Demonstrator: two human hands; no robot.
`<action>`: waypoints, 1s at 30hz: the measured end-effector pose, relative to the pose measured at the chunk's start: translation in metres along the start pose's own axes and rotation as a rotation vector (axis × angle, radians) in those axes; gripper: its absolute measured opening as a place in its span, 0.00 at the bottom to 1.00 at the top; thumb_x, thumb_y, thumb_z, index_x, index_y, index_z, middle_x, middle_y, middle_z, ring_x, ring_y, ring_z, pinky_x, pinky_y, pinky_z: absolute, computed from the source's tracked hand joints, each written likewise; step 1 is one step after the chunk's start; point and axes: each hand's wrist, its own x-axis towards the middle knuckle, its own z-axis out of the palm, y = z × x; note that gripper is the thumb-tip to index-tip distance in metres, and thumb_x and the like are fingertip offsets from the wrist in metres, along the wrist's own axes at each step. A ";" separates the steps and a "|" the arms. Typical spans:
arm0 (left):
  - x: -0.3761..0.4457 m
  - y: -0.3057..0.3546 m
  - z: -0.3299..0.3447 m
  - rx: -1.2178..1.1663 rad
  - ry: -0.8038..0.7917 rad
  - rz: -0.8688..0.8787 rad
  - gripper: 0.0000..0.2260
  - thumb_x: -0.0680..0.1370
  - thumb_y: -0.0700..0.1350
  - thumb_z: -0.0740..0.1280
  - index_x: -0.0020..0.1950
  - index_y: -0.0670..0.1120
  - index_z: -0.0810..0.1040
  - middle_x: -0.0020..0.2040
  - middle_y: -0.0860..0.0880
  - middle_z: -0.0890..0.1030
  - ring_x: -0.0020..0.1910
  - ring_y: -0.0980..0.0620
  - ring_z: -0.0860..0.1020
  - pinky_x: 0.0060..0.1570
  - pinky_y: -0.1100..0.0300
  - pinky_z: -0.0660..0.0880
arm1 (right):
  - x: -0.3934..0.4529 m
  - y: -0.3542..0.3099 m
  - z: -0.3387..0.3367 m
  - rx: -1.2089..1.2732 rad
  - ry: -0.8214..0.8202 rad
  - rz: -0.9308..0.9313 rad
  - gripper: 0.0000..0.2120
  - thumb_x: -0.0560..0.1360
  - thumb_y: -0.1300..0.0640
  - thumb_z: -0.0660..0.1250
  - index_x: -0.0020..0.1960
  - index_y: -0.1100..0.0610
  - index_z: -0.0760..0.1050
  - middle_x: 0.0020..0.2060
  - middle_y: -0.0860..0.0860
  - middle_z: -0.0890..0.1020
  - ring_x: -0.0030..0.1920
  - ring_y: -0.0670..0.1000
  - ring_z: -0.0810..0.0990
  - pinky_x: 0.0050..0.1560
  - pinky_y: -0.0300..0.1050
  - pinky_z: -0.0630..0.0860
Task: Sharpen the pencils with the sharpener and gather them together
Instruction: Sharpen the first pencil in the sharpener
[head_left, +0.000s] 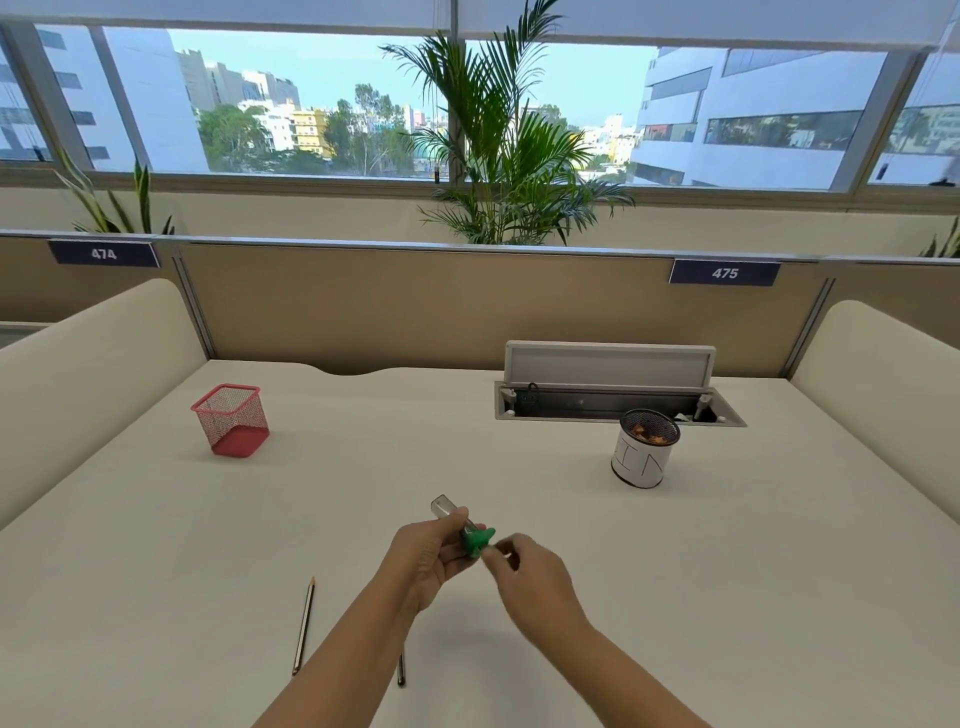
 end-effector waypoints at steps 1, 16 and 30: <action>0.000 -0.001 0.000 -0.024 0.016 -0.005 0.07 0.76 0.38 0.66 0.46 0.33 0.76 0.33 0.40 0.84 0.31 0.47 0.83 0.30 0.58 0.80 | -0.001 0.004 0.003 -0.149 0.109 -0.157 0.11 0.76 0.49 0.62 0.52 0.55 0.75 0.40 0.48 0.77 0.40 0.49 0.76 0.40 0.38 0.68; -0.003 0.000 -0.002 -0.068 -0.028 -0.026 0.06 0.77 0.37 0.64 0.44 0.35 0.75 0.33 0.40 0.84 0.30 0.47 0.83 0.30 0.58 0.81 | -0.002 -0.006 -0.015 0.609 -0.187 0.330 0.10 0.77 0.60 0.63 0.40 0.62 0.77 0.27 0.51 0.73 0.17 0.41 0.63 0.20 0.31 0.58; 0.005 0.009 -0.025 -0.228 0.120 -0.015 0.07 0.77 0.38 0.64 0.40 0.37 0.72 0.27 0.41 0.82 0.24 0.47 0.81 0.25 0.57 0.79 | 0.000 0.019 -0.028 0.580 -0.109 0.262 0.05 0.75 0.62 0.64 0.42 0.60 0.76 0.30 0.52 0.76 0.25 0.45 0.67 0.25 0.34 0.62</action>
